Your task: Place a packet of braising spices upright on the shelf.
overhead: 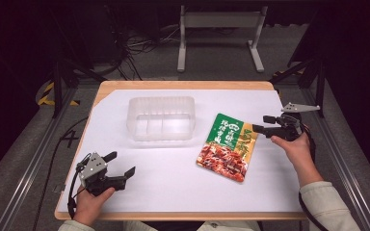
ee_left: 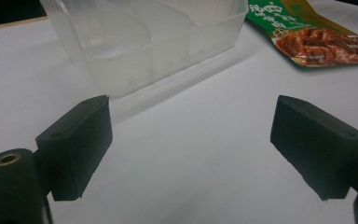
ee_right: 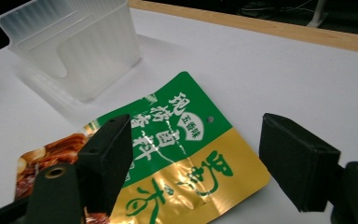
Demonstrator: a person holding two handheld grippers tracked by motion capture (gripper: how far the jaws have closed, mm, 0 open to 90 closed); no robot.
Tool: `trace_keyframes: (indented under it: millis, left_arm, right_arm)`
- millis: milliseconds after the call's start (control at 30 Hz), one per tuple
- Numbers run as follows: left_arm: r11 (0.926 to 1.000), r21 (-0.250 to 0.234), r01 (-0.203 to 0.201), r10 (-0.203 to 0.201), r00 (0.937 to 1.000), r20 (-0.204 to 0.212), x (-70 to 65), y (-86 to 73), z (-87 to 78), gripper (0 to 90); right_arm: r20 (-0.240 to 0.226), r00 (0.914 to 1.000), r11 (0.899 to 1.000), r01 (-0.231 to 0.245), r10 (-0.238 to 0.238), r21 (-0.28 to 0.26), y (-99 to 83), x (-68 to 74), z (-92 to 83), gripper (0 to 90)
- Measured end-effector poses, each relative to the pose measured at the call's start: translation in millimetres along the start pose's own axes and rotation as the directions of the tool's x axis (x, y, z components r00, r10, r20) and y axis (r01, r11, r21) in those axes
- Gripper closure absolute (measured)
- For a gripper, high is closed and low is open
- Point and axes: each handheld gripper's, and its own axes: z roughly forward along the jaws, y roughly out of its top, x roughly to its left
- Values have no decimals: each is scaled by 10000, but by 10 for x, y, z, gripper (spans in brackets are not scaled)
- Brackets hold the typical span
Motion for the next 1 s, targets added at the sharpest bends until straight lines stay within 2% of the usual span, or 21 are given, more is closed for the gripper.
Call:
trace_keyframes:
  millis: [133,333,433,500,533,600,767,900,1000]
  left_arm:
    - [10000,13,4,-4,10000,-11,5,0,5,136]
    - [10000,62,-6,6,10000,-1,8,-2,8,136]
    - [10000,59,-4,4,10000,-22,9,-2,6,137]
    - [10000,55,-9,9,10000,-28,8,-1,4,137]
    - [10000,57,-16,16,10000,-25,8,-1,4,137]
    - [10000,60,-13,13,10000,-20,9,-2,4,137]
    - [10000,80,-41,42,10000,-24,13,-1,5,137]
    - [10000,75,-25,25,10000,-16,10,-1,5,137]
    - [10000,60,-23,23,10000,-6,9,-1,6,137]
  right_arm:
    - [156,9998,9999,98,-100,74,15,-120,134,247]
    - [182,9998,10000,23,-24,42,14,-186,218,252]
    - [20,9998,9997,-191,191,-149,9,-227,245,268]
    - [-410,9977,9975,-564,547,-423,-6,-265,259,284]
    - [-468,9965,9960,-721,697,-521,-16,-275,266,285]
    - [-430,9968,9962,-694,672,-527,-44,-293,293,290]
    - [-175,9983,9983,-552,549,-210,-117,-316,365,296]
    - [-388,9969,9973,-678,688,267,-164,-328,415,325]
    - [-355,9959,9956,-813,830,459,-189,-334,426,324]
